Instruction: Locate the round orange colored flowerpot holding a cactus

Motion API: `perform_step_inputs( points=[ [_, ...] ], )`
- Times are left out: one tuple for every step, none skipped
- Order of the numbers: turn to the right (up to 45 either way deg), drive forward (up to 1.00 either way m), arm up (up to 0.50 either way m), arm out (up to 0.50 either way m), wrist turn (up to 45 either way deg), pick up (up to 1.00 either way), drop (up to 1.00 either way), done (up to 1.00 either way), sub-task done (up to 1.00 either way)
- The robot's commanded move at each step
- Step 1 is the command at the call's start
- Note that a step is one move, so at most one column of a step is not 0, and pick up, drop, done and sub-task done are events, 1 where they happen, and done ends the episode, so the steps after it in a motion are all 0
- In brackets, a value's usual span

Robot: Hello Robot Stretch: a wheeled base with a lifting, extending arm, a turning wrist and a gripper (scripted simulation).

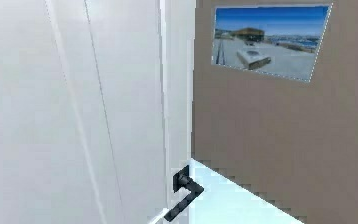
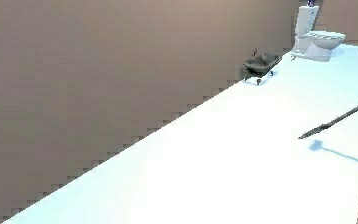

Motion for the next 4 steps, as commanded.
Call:
perform_step_inputs(
  points=[
    [-45.0,0.0,0.0,0.0,0.0,0.0,0.0,0.0,0.0],
    [-45.0,0.0,0.0,0.0,0.0,0.0,0.0,0.0,0.0],
    [-45.0,0.0,0.0,0.0,0.0,0.0,0.0,0.0,0.0],
    [-18.0,0.0,0.0,0.0,0.0,0.0,0.0,0.0,0.0]
  ],
)
